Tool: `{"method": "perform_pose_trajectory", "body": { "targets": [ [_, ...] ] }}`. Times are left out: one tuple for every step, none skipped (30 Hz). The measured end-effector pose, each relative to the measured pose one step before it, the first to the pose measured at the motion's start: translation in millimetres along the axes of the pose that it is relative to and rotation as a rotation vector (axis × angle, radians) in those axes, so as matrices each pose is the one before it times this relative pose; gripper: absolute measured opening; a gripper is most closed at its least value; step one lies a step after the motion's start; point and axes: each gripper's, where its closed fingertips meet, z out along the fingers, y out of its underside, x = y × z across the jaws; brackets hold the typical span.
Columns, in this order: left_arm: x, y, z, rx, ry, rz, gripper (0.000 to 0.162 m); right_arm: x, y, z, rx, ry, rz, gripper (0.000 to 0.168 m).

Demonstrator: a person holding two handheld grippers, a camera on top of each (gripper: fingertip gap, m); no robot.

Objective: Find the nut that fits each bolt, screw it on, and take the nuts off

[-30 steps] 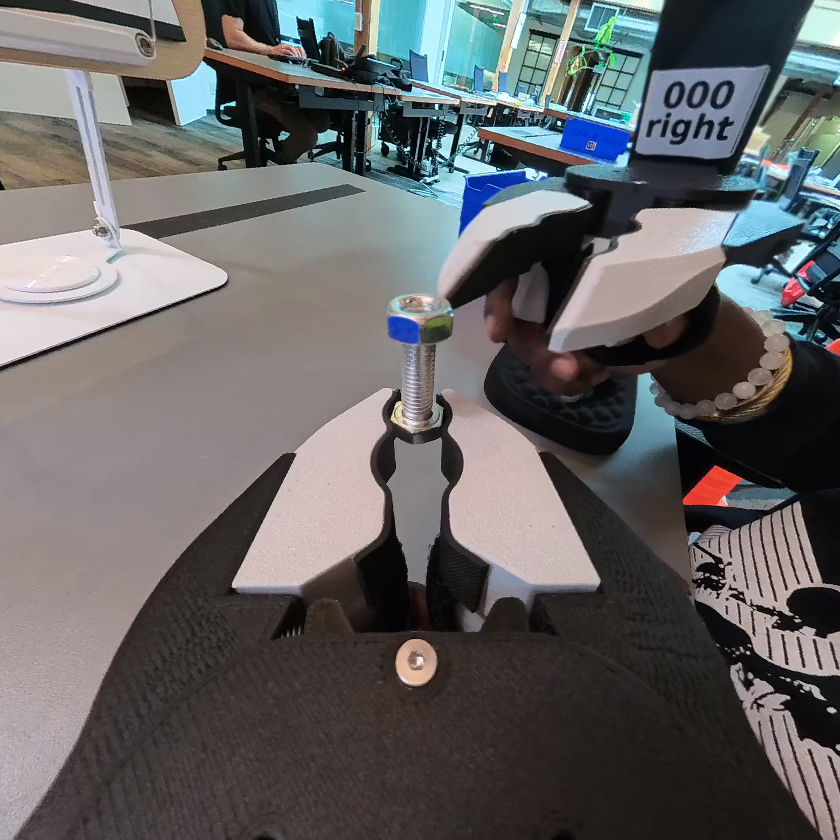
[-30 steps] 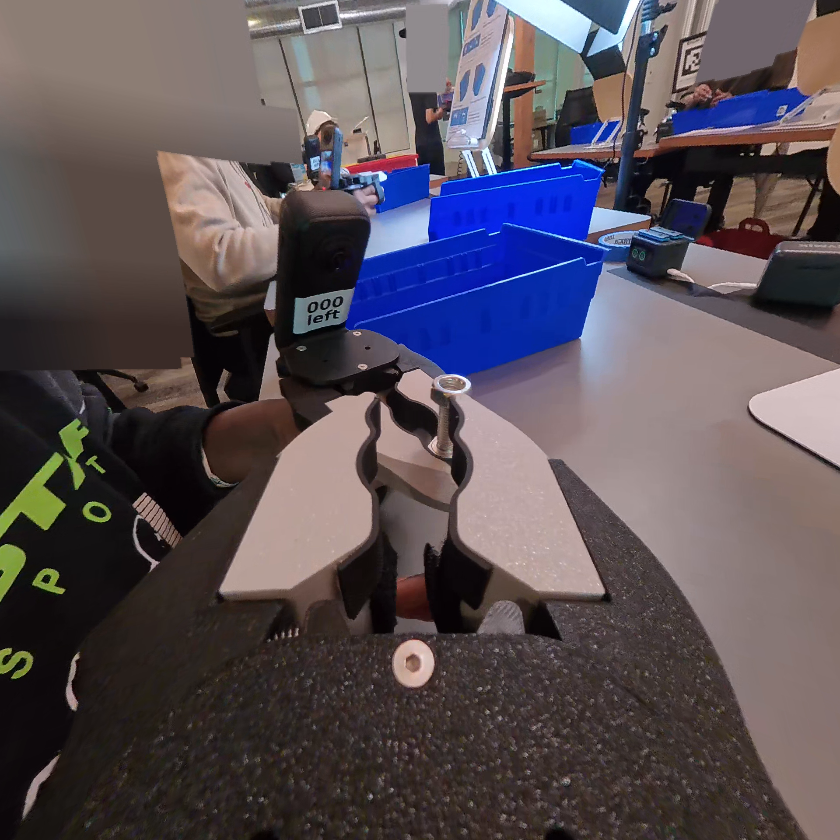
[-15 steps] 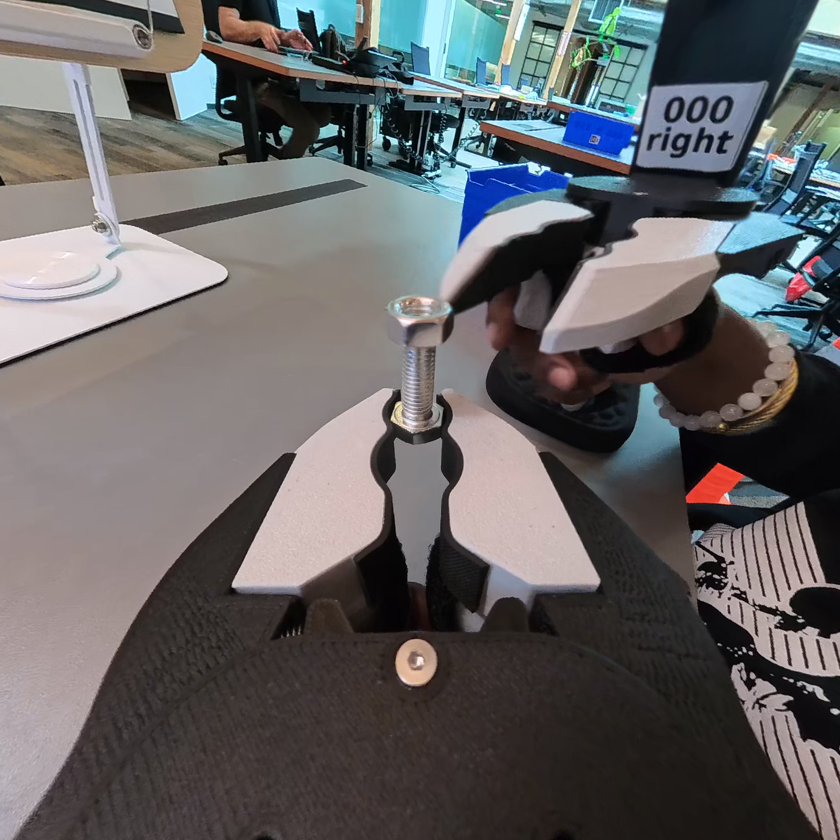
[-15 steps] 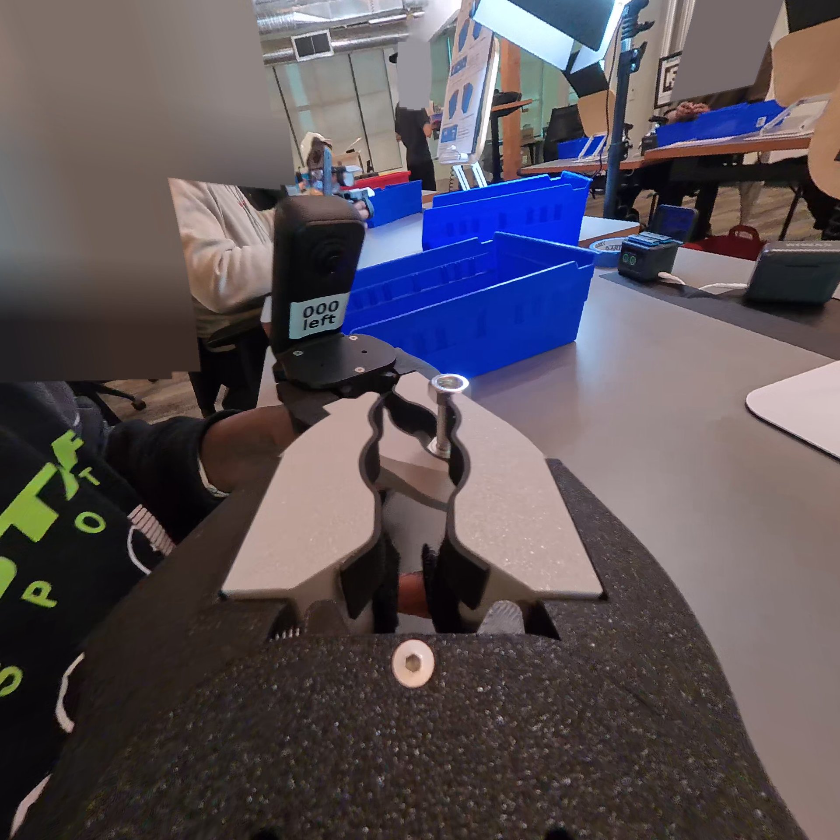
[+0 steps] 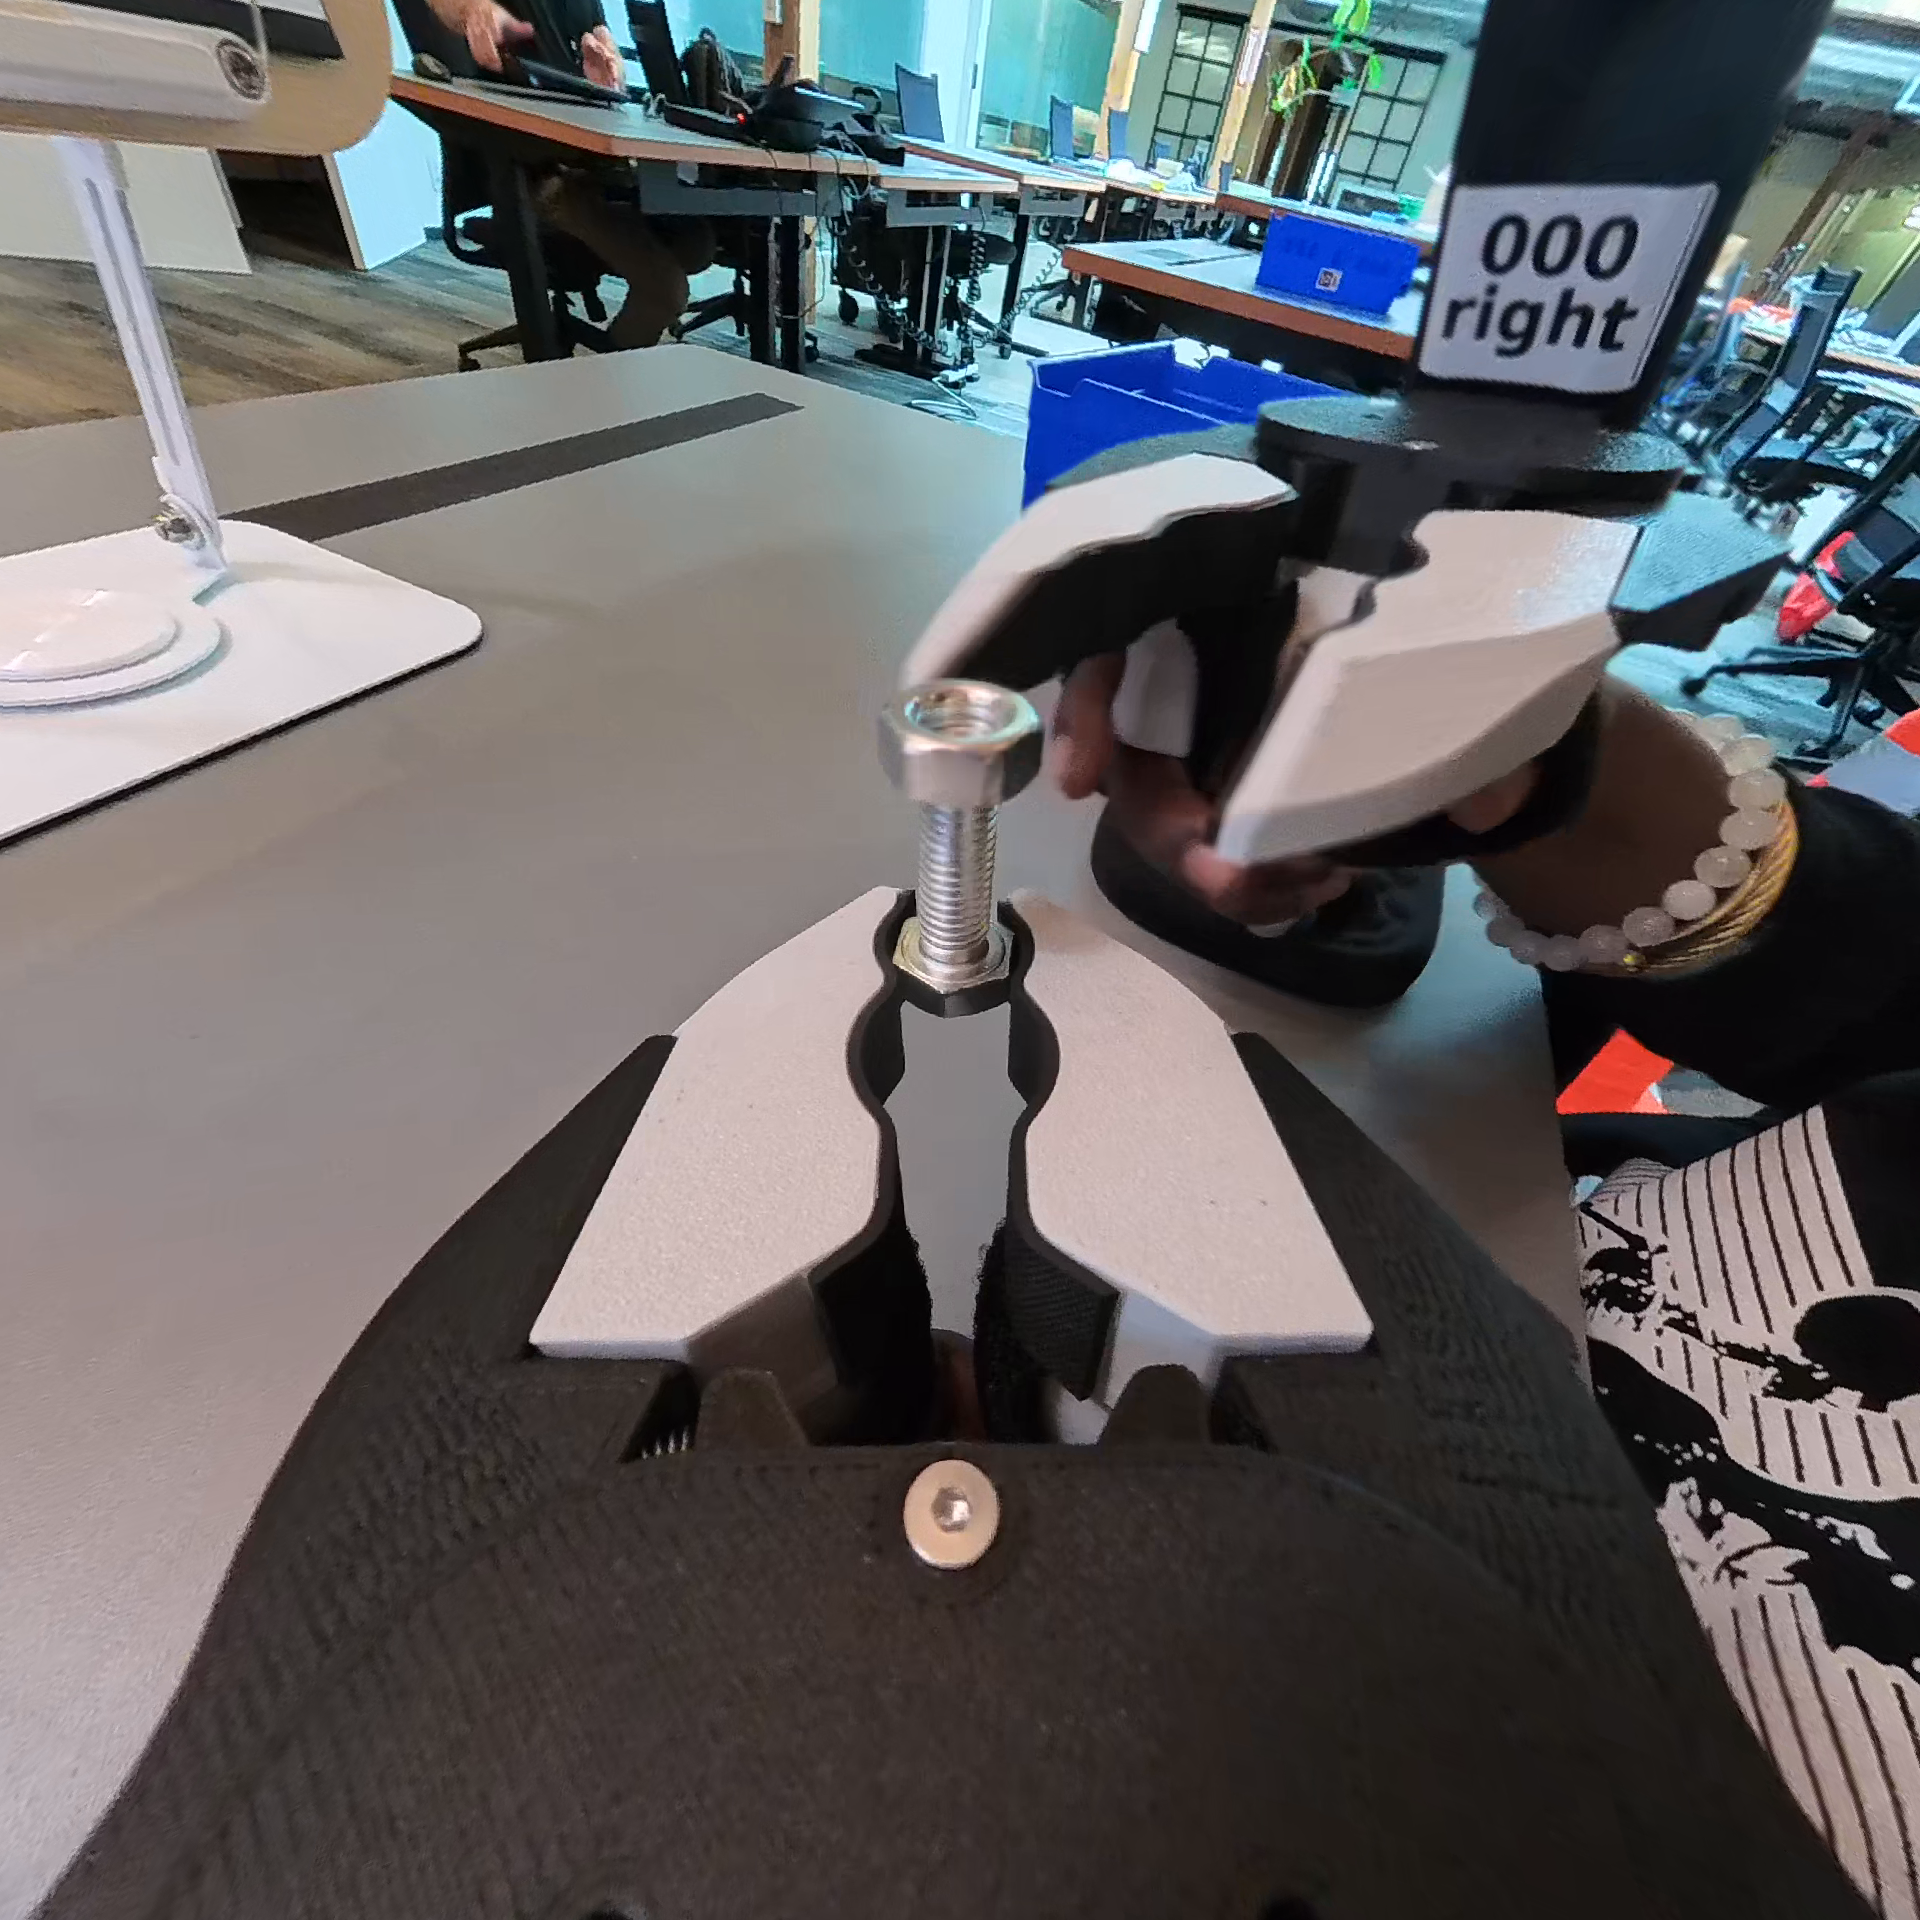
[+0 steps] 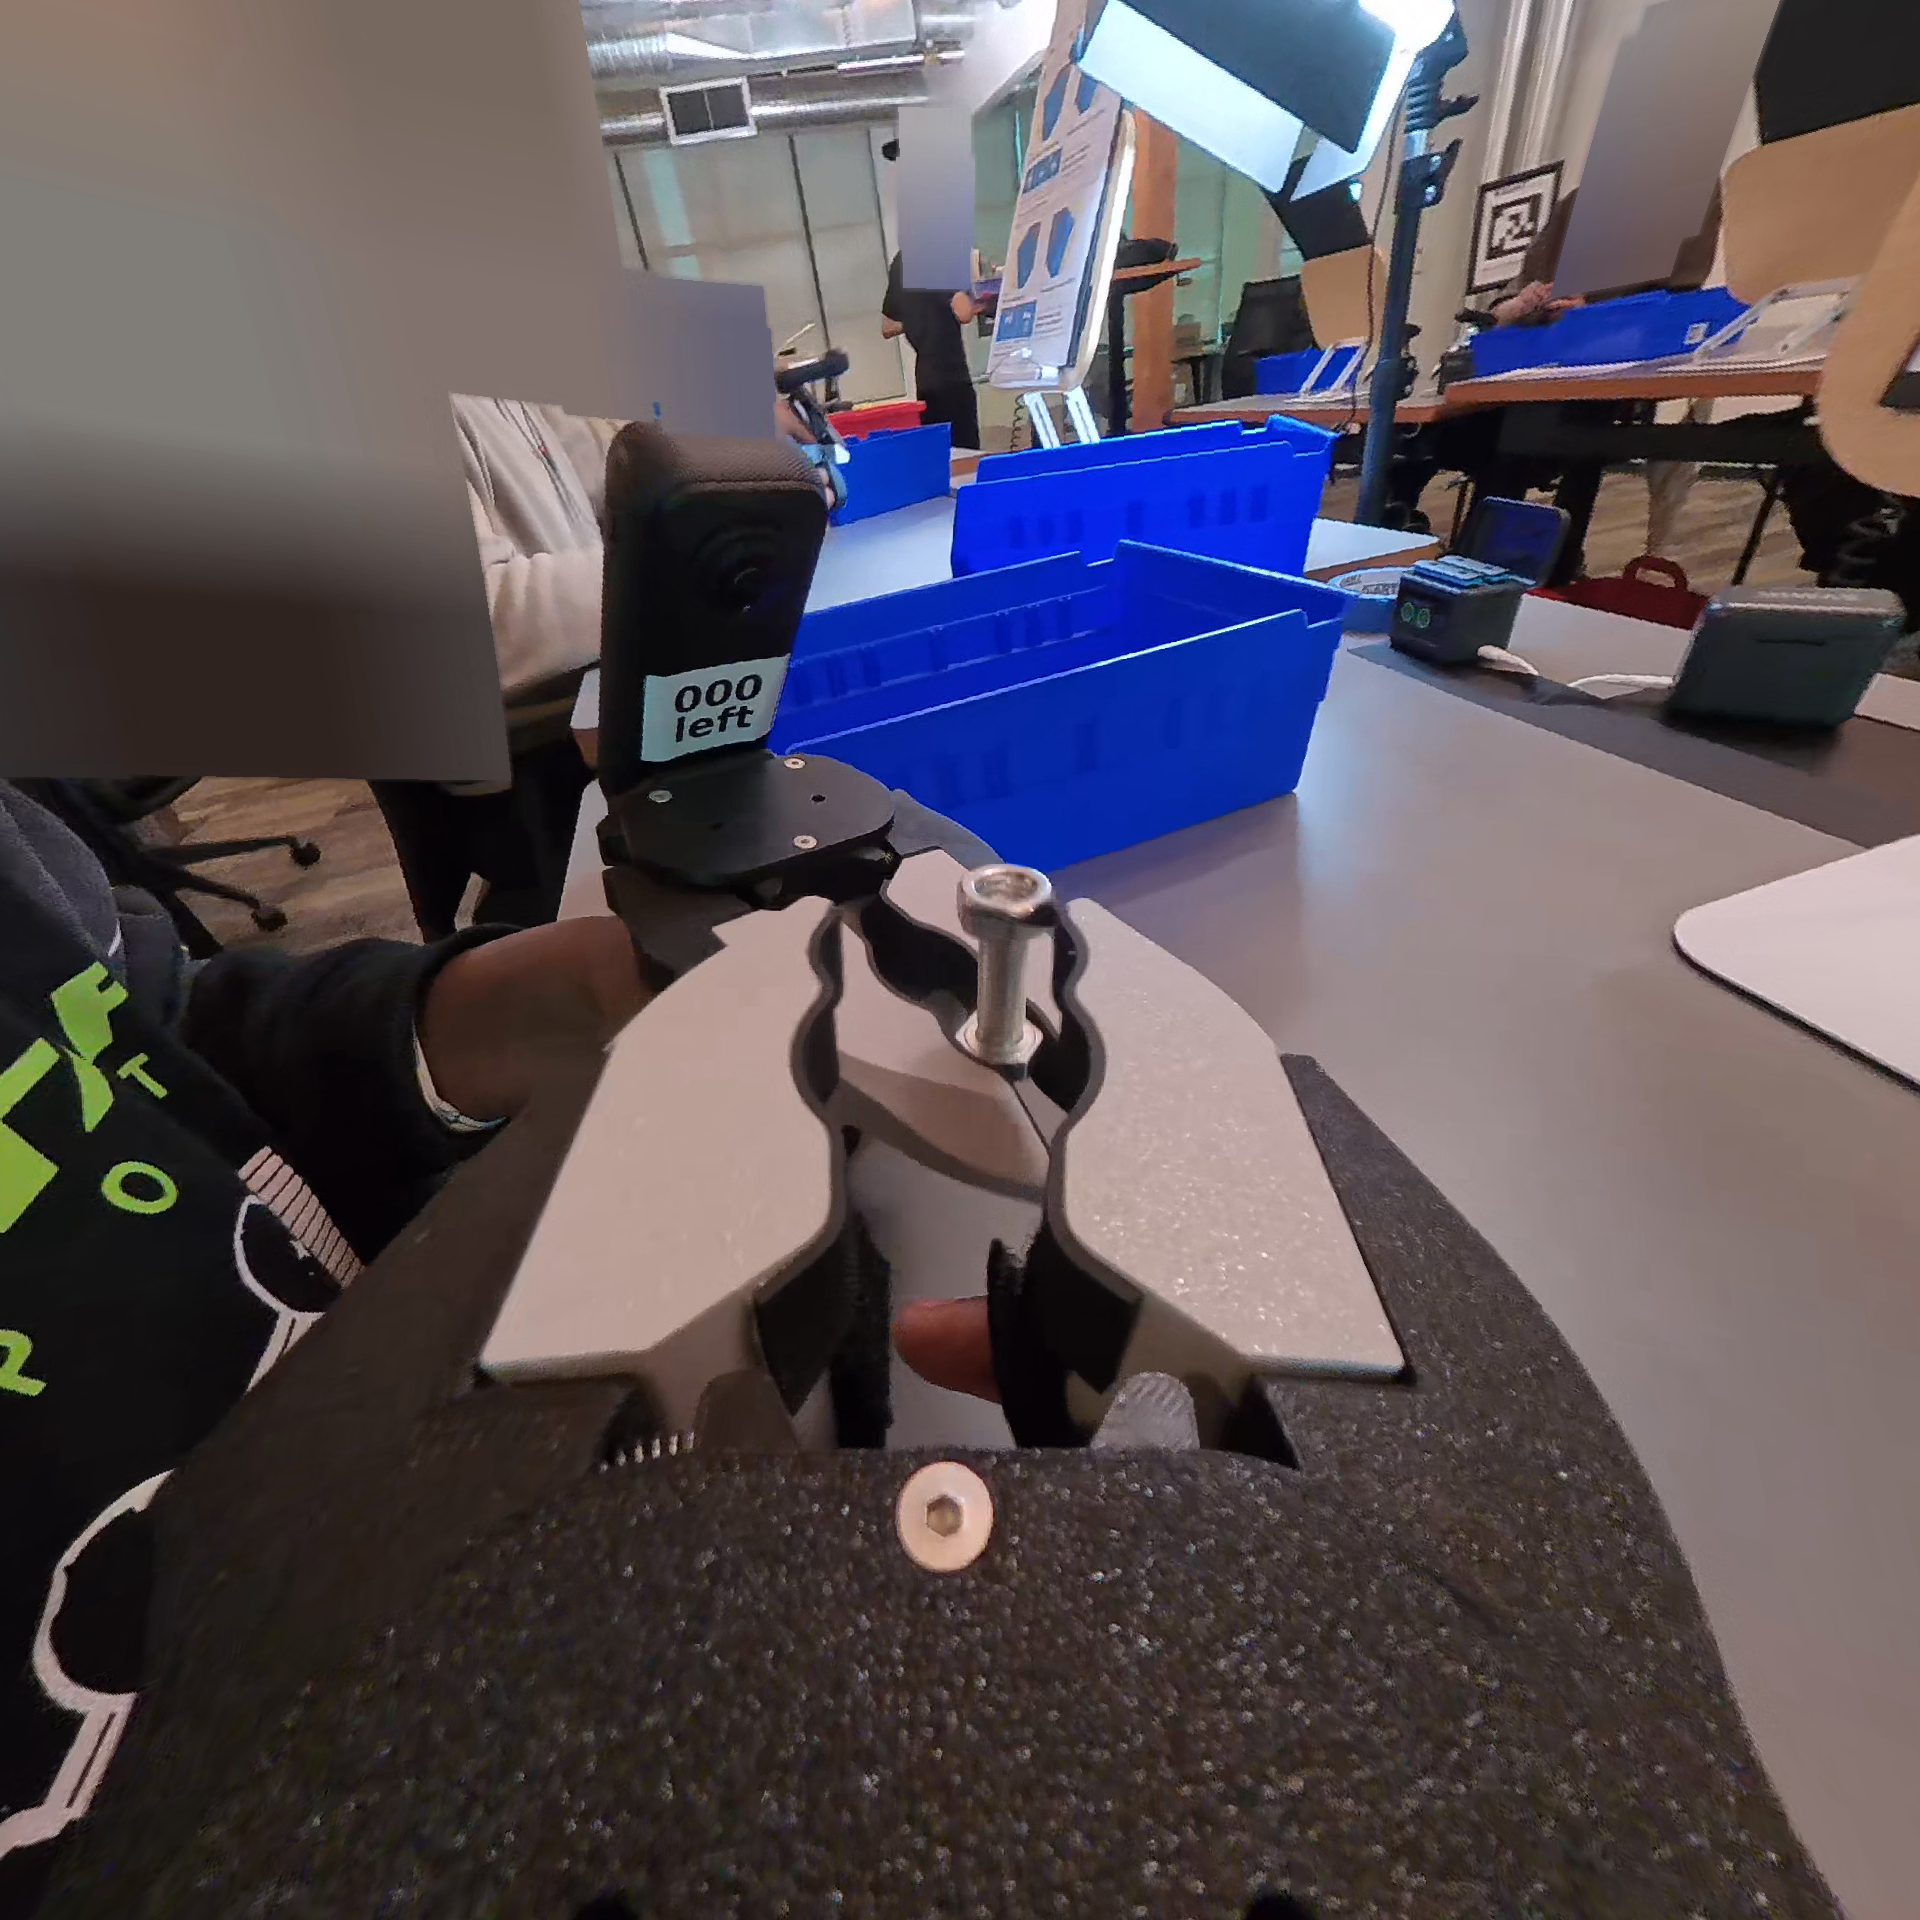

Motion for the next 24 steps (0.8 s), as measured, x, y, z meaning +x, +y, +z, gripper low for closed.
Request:
{"method": "perform_pose_trajectory", "body": {
  "targets": [
    [-0.78, -0.6, -0.37, 0.004, -0.0027, -0.0047, 0.015, -1.16, -1.63, -4.61, 0.0164, -0.004, 0.0016, 0.027],
    [-0.12, -0.13, -0.17, 0.0013, 0.0021, -0.0046, 0.015, -1.48, -2.53, -3.9, 0.0214, -0.0069, 0.005, 0.019],
    [0.02, -0.14, -0.11, 0.0014, 0.0003, -0.0007, 0.015, 0.28, -2.44, -2.46, 0.0184, 0.0028, 0.0064, 0.017],
    [0.32, -0.12, -0.03, 0.0007, 0.0011, 0.0027, 0.015, 1.74, -1.55, -0.79, 0.011, 0.0087, 0.0008, 0.016],
    [0.51, 0.31, 0.27, -0.0022, 0.0008, 0.0042, 0.015, 2.78, -0.29, 0.79, 0.0037, 0.013, -0.0045, 0.017],
    [0.61, 0.58, 0.31, -0.0045, 0.0013, 0.0048, 0.015, 3.12, 0.84, 2.25, -0.0024, 0.0134, -0.0062, 0.021],
    [0.72, 0.7, 0.56, -0.0053, 0.0025, 0.0052, 0.015, 2.19, 1.58, 3.29, -0.0063, 0.007, -0.0053, 0.028],
    [0.97, 0.63, 0.49, -0.0043, 0.0038, 0.0059, 0.015, 0.85, 1.86, 3.77, -0.0083, -0.0001, -0.0022, 0.037],
    [1.04, 0.33, 0.21, -0.0029, 0.0039, 0.0065, 0.015, -0.29, 2.09, 3.73, -0.0103, -0.0063, 0.0009, 0.044],
    [0.78, 0.32, 0.27, -0.0023, 0.0027, 0.0057, 0.015, -1.24, 2.05, 3.08, -0.011, -0.0118, 0.0027, 0.047],
    [0.24, 0.43, 0.24, -0.0029, -0.0001, 0.0022, 0.015, -1.75, 1.66, 2.05, -0.0087, -0.0144, 0.0032, 0.048],
    [-0.42, 0.44, 0.24, -0.0029, -0.0018, -0.0016, 0.015, -1.98, 0.96, 0.74, -0.0051, -0.0132, 0.0028, 0.048],
    [-0.95, 0.08, -0.04, -0.0006, -0.0045, -0.0048, 0.015, -1.48, 0.69, -0.82, -0.0034, -0.0083, 0.0026, 0.044],
    [-0.98, -0.4, -0.31, 0.0029, -0.0032, -0.0069, 0.015, -0.36, 0.24, -2.43, -0.0019, 0.0006, 0.0028, 0.038],
    [-1.0, -0.68, -0.58, 0.0058, -0.0031, -0.0074, 0.015, 0.53, -0.42, -3.95, 0.0035, 0.0071, 0.0023, 0.033],
    [-1.03, -1.01, -0.84, 0.0082, -0.0033, -0.0074, 0.015, -0.34, -1.21, -4.97, 0.0104, -0.0008, 0.0018, 0.025],
    [-1.33, -0.78, -0.63, 0.006, -0.0039, -0.0092, 0.015, -1.88, -1.94, -4.79, 0.0162, -0.0114, 0.0054, 0.014],
    [0.04, -0.37, -0.27, 0.003, 0.005, -0.0066, 0.015, -1.14, -1.96, -3.73, 0.0149, -0.0071, 0.0104, 0.012],
    [0.15, -0.18, -0.05, 0.0013, 0.0025, -0.0015, 0.015, 0.51, -0.74, -2.2, 0.0058, 0.0014, 0.0072, 0.01],
    [0.47, 0.13, 0.17, -0.0014, 0.0012, 0.0038, 0.015, 1.85, 0.2, -0.49, -0.0013, 0.007, -0.0007, 0.011],
    [1.08, 0.57, 0.37, -0.0039, 0.0032, 0.0074, 0.015, 2.86, 1.08, 1.36, -0.0036, 0.0128, -0.0059, 0.013],
    [1.12, 0.6, 0.48, -0.005, 0.0027, 0.0092, 0.015, 3.03, 1.21, 2.84, -0.0027, 0.0151, -0.0062, 0.019],
    [1.08, 0.77, 0.65, -0.006, 0.0022, 0.0095, 0.015, 1.37, 1.18, 4.05, -0.0019, 0.0059, -0.0048, 0.029],
    [1.11, 0.75, 0.52, -0.0059, 0.0031, 0.0087, 0.015, -0.73, 1.34, 4.51, -0.0043, -0.0059, -0.003, 0.04]
  ]
}}
